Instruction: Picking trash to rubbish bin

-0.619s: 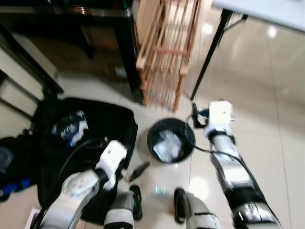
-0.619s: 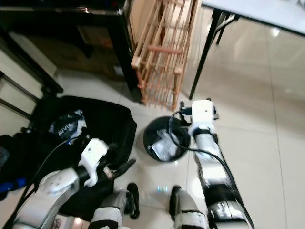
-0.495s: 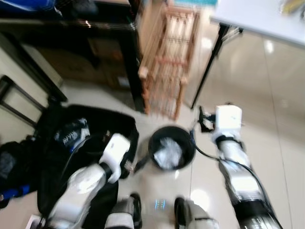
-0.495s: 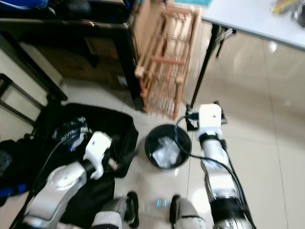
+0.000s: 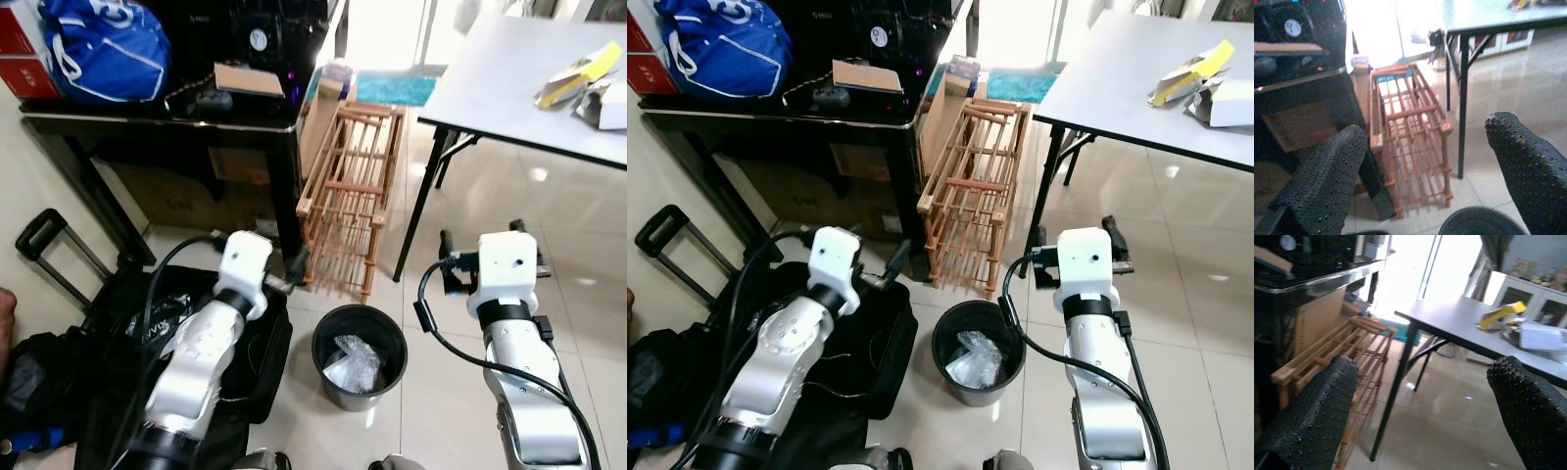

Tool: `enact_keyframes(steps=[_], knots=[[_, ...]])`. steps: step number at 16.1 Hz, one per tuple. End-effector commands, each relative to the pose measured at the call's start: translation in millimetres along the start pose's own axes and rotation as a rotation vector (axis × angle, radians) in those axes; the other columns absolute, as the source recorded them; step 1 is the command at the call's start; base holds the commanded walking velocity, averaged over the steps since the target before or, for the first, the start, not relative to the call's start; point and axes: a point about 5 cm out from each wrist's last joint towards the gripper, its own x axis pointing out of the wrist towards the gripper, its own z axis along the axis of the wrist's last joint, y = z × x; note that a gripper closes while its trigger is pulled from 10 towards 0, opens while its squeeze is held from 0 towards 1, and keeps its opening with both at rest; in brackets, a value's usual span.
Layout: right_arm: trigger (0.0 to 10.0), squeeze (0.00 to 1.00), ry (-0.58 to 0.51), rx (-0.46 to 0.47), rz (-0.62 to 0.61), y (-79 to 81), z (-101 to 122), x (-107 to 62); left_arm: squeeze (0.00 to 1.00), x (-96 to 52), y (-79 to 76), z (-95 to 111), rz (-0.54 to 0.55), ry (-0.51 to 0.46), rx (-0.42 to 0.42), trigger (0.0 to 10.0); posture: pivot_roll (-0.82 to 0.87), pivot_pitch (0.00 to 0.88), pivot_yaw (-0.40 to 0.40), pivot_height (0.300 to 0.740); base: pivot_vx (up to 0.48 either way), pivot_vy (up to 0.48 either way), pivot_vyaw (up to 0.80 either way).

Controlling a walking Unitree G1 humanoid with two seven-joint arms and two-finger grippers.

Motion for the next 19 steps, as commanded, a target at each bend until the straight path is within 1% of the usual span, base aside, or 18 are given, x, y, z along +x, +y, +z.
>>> enact_keyframes(steps=[1, 3, 5, 10, 15, 19], knots=[[10.0, 0.0, 0.009, 0.012, -0.053, -6.5, 3.6, 3.2, 0.0, 1.5, -2.0, 0.6, -0.015, -0.011, -0.001, 10.0, -0.07, 0.046, 0.063, 0.74, 0.0, 0.0, 0.0], [10.0, 0.0, 0.044, 0.041, -0.156, -21.2, 0.0, 8.4, 0.0, 3.3, -3.4, -1.1, -0.011, -0.013, -0.018, 10.0, -0.06, 0.035, 0.049, 0.74, 0.0, -0.289, 0.0], [10.0, 0.0, 0.063, 0.049, -0.194, -25.0, -1.3, 7.5, 0.0, 4.2, -3.8, -2.5, -0.006, -0.01, -0.03, 10.0, -0.06, 0.028, 0.043, 0.74, 0.0, -0.349, 0.0], [10.0, 0.0, 0.069, 0.05, -0.17, -18.4, 0.4, 4.2, 0.0, 6.3, -8.5, -5.9, -0.016, -0.006, -0.042, 10.0, -0.07, 0.032, 0.028, 0.74, 0.0, -0.365, 0.0], [10.0, 0.0, 0.072, 0.066, -0.111, -7.1, 1.1, 3.9, 0.0, 7.6, -5.4, -7.6, -0.01, 0.0, -0.043, 10.0, -0.07, 0.036, 0.023, 0.74, 0.0, -0.379, 0.0], [10.0, 0.0, 0.074, 0.068, -0.11, -6.2, 1.2, 5.8, 0.0, 7.5, -7.9, -9.1, -0.014, 0.004, -0.044, 10.0, -0.07, 0.033, 0.022, 0.74, 0.0, -0.416, 0.0]])
